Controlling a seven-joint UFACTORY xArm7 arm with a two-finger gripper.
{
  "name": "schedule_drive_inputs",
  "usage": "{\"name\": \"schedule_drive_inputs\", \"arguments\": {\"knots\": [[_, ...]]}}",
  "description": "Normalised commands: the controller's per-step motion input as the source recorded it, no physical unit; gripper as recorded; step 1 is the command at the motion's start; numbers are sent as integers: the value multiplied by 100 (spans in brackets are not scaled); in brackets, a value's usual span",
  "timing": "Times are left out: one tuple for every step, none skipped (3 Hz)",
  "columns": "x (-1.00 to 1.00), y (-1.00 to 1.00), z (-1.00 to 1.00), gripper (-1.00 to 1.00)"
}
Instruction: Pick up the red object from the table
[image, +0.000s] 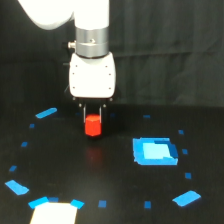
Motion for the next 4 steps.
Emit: {"name": "schedule_drive_inputs", "arguments": {"knots": [[15, 50, 100, -96], [-3, 77, 100, -24], [12, -11, 100, -48], [19, 40, 100, -79]]}}
